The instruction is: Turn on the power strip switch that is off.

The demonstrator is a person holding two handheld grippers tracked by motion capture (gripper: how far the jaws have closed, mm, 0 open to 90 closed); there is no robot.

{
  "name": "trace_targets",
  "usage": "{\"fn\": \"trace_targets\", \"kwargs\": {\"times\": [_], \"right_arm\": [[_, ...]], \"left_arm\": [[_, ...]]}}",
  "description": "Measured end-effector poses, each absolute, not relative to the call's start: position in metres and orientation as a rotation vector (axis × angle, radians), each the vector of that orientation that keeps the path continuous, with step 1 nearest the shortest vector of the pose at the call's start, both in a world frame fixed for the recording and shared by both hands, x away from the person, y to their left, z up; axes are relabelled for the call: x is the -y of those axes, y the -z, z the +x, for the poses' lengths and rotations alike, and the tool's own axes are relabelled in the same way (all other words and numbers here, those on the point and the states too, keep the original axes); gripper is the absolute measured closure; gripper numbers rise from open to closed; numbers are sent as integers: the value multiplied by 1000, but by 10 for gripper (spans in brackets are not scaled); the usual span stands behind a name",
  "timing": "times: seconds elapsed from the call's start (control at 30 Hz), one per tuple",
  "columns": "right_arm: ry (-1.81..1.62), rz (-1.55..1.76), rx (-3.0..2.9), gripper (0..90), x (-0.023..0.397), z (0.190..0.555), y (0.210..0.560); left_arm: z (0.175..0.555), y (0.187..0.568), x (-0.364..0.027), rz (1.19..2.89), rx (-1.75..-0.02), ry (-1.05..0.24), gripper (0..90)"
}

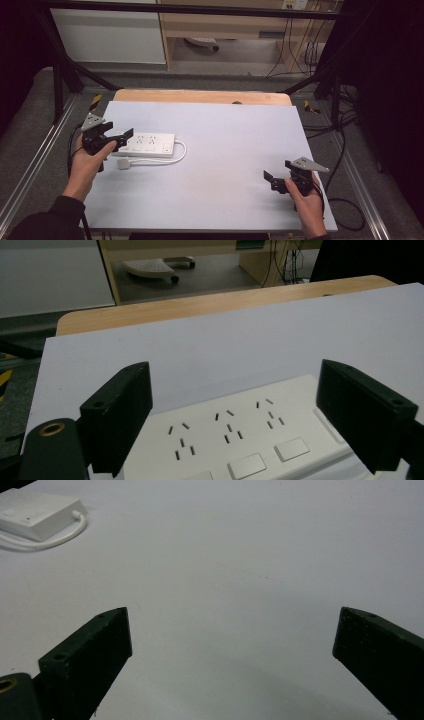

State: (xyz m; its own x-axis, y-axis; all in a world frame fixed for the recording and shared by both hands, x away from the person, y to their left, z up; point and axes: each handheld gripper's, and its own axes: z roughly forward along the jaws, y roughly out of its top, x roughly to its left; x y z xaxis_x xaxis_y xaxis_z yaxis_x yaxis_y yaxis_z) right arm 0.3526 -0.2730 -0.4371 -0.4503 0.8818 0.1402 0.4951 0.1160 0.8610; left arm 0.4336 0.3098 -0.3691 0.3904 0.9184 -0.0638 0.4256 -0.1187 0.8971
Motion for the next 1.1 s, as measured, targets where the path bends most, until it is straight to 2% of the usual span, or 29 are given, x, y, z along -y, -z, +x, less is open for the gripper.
{"fn": "trace_targets", "kwargs": {"times": [0.2, 0.77, 1.1], "right_arm": [[-1274, 1334, -1997, 28, 273, 353, 437], [-1273, 1334, -1997, 28, 273, 353, 437], [-1274, 1336, -1997, 28, 273, 353, 438]], "left_arm": [[438, 374, -311, 1733, -1199, -669, 177], [444, 380, -318, 1728, -1238, -654, 475], [447, 385, -322, 1735, -1255, -632, 561]]}}
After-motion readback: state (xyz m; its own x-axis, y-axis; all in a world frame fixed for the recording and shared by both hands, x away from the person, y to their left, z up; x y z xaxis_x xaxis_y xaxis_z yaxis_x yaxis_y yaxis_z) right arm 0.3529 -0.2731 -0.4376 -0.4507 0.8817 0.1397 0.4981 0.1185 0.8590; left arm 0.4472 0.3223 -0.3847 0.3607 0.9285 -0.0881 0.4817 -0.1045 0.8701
